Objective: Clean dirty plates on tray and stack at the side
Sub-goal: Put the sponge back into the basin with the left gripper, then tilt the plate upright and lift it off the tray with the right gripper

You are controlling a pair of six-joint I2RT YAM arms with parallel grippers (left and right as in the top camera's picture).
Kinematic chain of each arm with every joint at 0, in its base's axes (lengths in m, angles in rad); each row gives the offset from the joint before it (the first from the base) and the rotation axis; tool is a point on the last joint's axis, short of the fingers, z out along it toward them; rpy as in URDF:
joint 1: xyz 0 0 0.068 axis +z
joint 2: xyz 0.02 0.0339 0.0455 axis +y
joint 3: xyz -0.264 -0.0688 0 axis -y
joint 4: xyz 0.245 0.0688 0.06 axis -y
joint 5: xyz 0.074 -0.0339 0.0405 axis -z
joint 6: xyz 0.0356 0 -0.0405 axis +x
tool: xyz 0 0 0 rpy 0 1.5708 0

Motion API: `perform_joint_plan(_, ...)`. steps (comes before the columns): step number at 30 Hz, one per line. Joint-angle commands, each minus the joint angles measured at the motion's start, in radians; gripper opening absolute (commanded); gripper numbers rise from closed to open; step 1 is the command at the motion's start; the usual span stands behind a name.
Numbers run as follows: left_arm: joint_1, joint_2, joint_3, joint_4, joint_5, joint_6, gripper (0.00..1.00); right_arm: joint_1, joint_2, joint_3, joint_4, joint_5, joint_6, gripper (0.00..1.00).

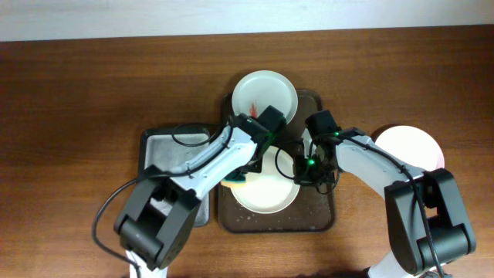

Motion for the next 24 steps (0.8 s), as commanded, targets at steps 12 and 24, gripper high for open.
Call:
perform_joint_plan(12, 0.587, -0.317, -0.305, 0.115, 0.396, 0.353, 0.00, -0.014, -0.479, -0.029, -0.165, 0.337, -0.010, 0.04)
perform_joint_plan(24, 0.601, -0.667, -0.389, 0.111, 0.414, 0.361, 1.00, 0.515, -0.501, -0.019, -0.223, 1.103, 0.159, 0.04)
